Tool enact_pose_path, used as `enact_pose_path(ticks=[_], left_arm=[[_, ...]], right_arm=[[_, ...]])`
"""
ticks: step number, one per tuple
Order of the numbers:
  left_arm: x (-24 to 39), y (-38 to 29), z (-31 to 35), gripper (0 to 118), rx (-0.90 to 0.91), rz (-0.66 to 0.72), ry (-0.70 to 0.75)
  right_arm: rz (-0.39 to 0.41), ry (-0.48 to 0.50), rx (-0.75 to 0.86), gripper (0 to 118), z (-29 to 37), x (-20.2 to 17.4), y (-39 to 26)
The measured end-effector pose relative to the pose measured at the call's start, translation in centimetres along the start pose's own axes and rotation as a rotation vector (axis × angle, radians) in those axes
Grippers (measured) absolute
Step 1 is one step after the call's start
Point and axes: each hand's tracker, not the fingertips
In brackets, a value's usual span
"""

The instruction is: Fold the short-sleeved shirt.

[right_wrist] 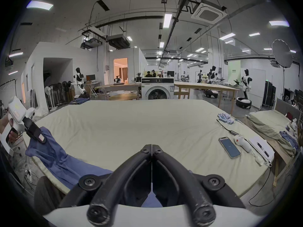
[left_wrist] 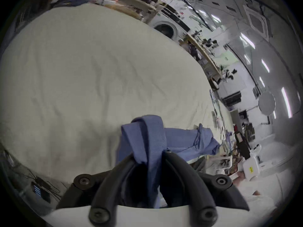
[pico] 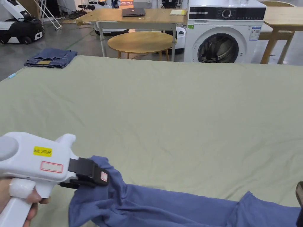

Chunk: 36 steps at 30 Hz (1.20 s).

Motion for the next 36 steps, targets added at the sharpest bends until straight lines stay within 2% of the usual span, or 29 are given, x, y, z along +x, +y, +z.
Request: enact_pose_path(ticks=[10, 12, 13, 14, 16, 17, 21, 22, 23, 26, 27, 28, 32, 36], left_arm=[[9.7, -0.4, -12.4, 8, -0.120, -0.106, -0.052], [11.3, -0.9, -15.0, 8, -0.155, -0.162, -0.055], [11.9, -1.3, -16.2, 13, -0.160, -0.191, -0.051], [12.4, -1.5, -17.2, 34, -0.170, -0.212, -0.048], [13.0, -2.3, -18.8, 109, -0.162, -0.232, -0.085], [12.9, -2.4, -19.3, 115, -0.162, -0.223, -0.080], [12.2, -2.1, -17.5, 115, -0.124, -0.205, -0.079], [11.6, -2.1, -16.6, 110, -0.119, -0.190, -0.081], [11.3, -1.8, -15.7, 92, -0.113, -0.174, -0.087], [8.6, -1.9, -13.3, 55, -0.054, -0.092, -0.138], [8.0, -1.9, -13.6, 7, -0.073, -0.073, -0.133], [7.1, -2.2, -13.6, 0, -0.065, -0.055, -0.139], [6.4, -3.1, -17.3, 0, -0.151, -0.053, -0.113], [6.8, -5.0, -22.3, 0, -0.226, 0.068, -0.293]], right_arm=[[-0.035, -0.037, -0.026, 0, 0.9, 2.0, -1.0], [-0.044, -0.044, -0.036, 0, 1.0, 2.5, -1.2], [-0.049, -0.051, -0.040, 0, 1.1, 2.8, -1.4], [-0.056, -0.059, -0.046, 0, 1.1, 3.1, -1.6], [-0.067, -0.069, -0.059, 0, 1.1, 3.6, -1.9], [-0.073, -0.074, -0.066, 0, 1.0, 3.8, -2.0], [-0.084, -0.077, -0.087, 0, 0.9, 4.1, -2.3], [-0.084, -0.075, -0.089, 0, 0.9, 4.0, -2.3], [-0.084, -0.073, -0.089, 0, 0.8, 3.9, -2.3], [-0.084, -0.060, -0.089, 0, 0.4, 3.6, -2.2], [-0.084, -0.055, -0.088, 0, 0.3, 3.4, -2.2], [-0.083, -0.048, -0.087, 0, 0.2, 3.2, -2.2], [-0.064, -0.028, -0.089, 0, 0.2, 2.6, -2.1], [-0.060, -0.026, -0.102, 0, 0.3, 2.5, -2.2]])
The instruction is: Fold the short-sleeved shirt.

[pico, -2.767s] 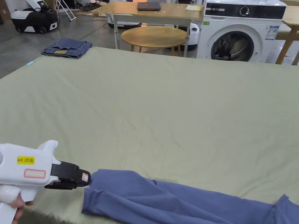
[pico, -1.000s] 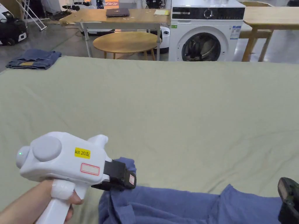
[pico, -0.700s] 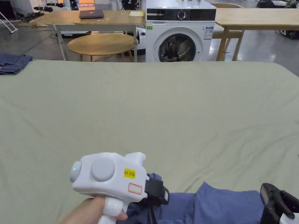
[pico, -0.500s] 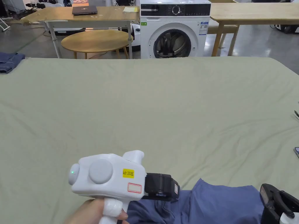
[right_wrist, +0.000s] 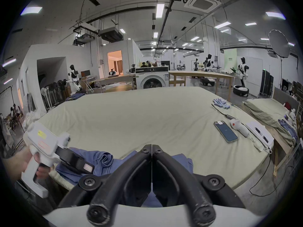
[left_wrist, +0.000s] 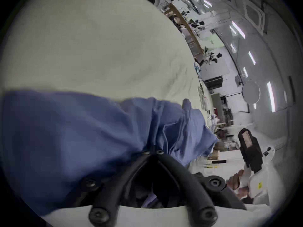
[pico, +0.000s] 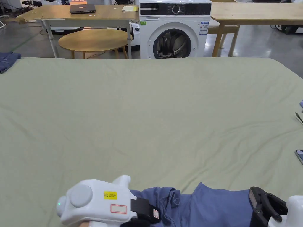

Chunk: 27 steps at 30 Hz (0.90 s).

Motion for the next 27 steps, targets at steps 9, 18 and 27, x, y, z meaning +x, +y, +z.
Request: enact_pose_path(ticks=[9, 18, 27], left_arm=[[0.7, -0.4, -0.4, 0, 0.010, -0.003, 0.032], [-1.5, -0.5, 13.5, 0, 0.185, -0.062, 0.143], [-8.2, 0.5, 12.3, 113, 0.093, 0.029, -0.016]], right_arm=[[0.015, -0.013, -0.043, 0, -0.6, 0.1, -0.6], [0.037, 0.022, -0.022, 0, -0.8, -1.1, 0.3], [0.042, 0.034, -0.034, 0, -1.0, -2.1, 0.1]])
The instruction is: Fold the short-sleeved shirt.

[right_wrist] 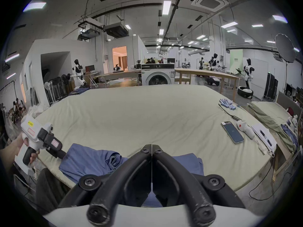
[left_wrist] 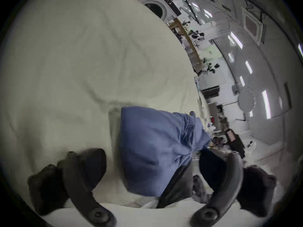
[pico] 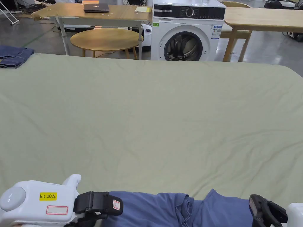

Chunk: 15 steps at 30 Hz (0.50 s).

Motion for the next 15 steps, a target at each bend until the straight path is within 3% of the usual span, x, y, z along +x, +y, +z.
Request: enact_pose_path(ticks=[4, 5, 6, 8, 10, 12, 15], left_arm=[[-1.7, 0.7, -2.5, 109, -0.024, 0.085, -0.192], [-2.0, 0.8, -3.2, 104, -0.016, 0.102, -0.223], [-2.1, 0.9, -3.6, 88, -0.015, 0.111, -0.242], [-1.9, 0.3, -4.4, 13, -0.021, 0.108, -0.156], [-1.9, 0.0, -4.8, 11, -0.033, 0.074, -0.052], [-1.6, 0.3, -3.9, 10, -0.021, 0.098, -0.129], [0.0, 0.3, -2.1, 10, 0.025, 0.041, -0.053]], right_arm=[[0.004, -0.004, -0.007, 0, 0.1, 0.0, 0.0], [0.006, -0.007, -0.009, 0, 0.1, 0.0, 0.0], [0.010, -0.012, -0.007, 0, 0.2, 0.0, 0.1], [0.009, -0.017, -0.005, 0, 0.4, 0.1, 0.2], [0.006, -0.024, 0.000, 0, 0.6, 0.3, 0.3], [0.009, -0.029, 0.001, 0, 0.8, 0.4, 0.4], [0.013, -0.030, 0.010, 0, 0.8, 0.5, 0.7]])
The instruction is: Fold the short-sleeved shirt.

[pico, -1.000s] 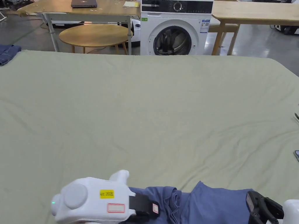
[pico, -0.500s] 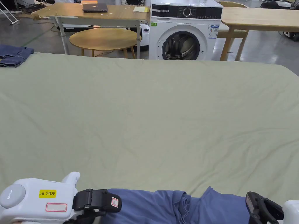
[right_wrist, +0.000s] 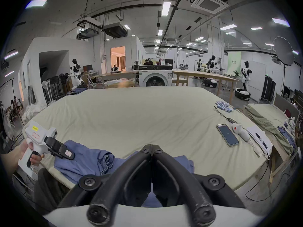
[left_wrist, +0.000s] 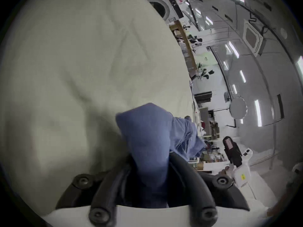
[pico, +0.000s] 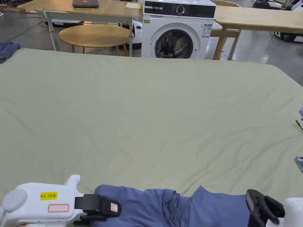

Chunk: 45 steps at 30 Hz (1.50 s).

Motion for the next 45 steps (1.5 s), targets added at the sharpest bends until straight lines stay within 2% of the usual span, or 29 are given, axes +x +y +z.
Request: enact_pose_path(ticks=[3, 10, 13, 19, 22, 29, 30, 31, 32, 33, 34, 38, 40, 41, 42, 43, 44, 45], left_arm=[[2.3, -1.1, 3.7, 10, 0.062, 0.008, 0.073], [1.8, -1.4, 15.5, 10, 0.216, 0.029, 0.307], [3.9, -1.5, 17.1, 10, 0.220, -0.032, 0.400], [9.7, -1.9, 13.7, 10, 0.189, -0.078, 0.381], [12.7, -1.9, 10.1, 10, 0.141, -0.143, 0.377], [17.3, -1.8, 0.3, 10, 0.004, -0.280, 0.385], [17.8, -1.9, -1.7, 13, -0.012, -0.303, 0.392], [18.0, -2.1, -3.4, 39, -0.008, -0.315, 0.404], [18.1, -2.2, -5.1, 76, -0.011, -0.317, 0.403], [18.2, -2.6, -6.8, 106, -0.023, -0.312, 0.376], [18.1, -2.6, -8.3, 113, -0.070, -0.334, 0.349], [18.1, -3.1, -10.2, 112, -0.071, -0.338, 0.345], [17.8, -3.0, -8.8, 109, -0.067, -0.286, 0.278], [18.2, -3.0, -8.2, 99, -0.046, -0.264, 0.225], [17.8, -3.0, -6.8, 71, -0.013, -0.246, 0.155], [17.4, -3.0, -6.2, 12, -0.003, -0.245, 0.113], [17.0, -3.1, -5.8, 0, 0.006, -0.234, 0.110], [16.6, -3.0, -5.6, 0, 0.008, -0.235, 0.116]], right_arm=[[0.003, 0.011, 0.012, 0, -0.1, -0.1, 0.2], [0.014, 0.064, 0.027, 0, -0.9, -1.1, 0.7], [0.024, 0.085, 0.056, 0, -1.3, -1.5, 1.1], [0.023, 0.073, 0.145, 0, -1.3, -2.2, 3.1], [0.049, 0.047, 0.189, 0, -1.1, -2.3, 4.0], [0.034, 0.028, 0.200, 0, -0.4, -1.2, 3.9], [0.030, 0.024, 0.194, 0, -0.3, -0.9, 3.7], [0.021, 0.018, 0.188, 0, -0.2, -0.6, 3.5], [0.015, 0.012, 0.183, 0, -0.1, -0.4, 3.2], [0.009, 0.005, 0.177, 0, -0.1, -0.1, 3.0], [0.003, -0.003, 0.171, 0, 0.0, 0.3, 2.8], [-0.010, -0.033, 0.148, 0, 0.5, 1.5, 2.1], [-0.019, -0.041, 0.139, 0, 0.5, 2.0, 1.8], [-0.025, -0.047, 0.135, 0, 0.5, 2.2, 1.7], [-0.035, -0.049, 0.131, 0, 0.4, 2.5, 1.6], [-0.046, -0.048, 0.126, 0, 0.3, 2.6, 1.5], [-0.054, -0.046, 0.121, 0, 0.1, 2.7, 1.5], [-0.055, -0.045, 0.117, 0, 0.0, 2.7, 1.4]])
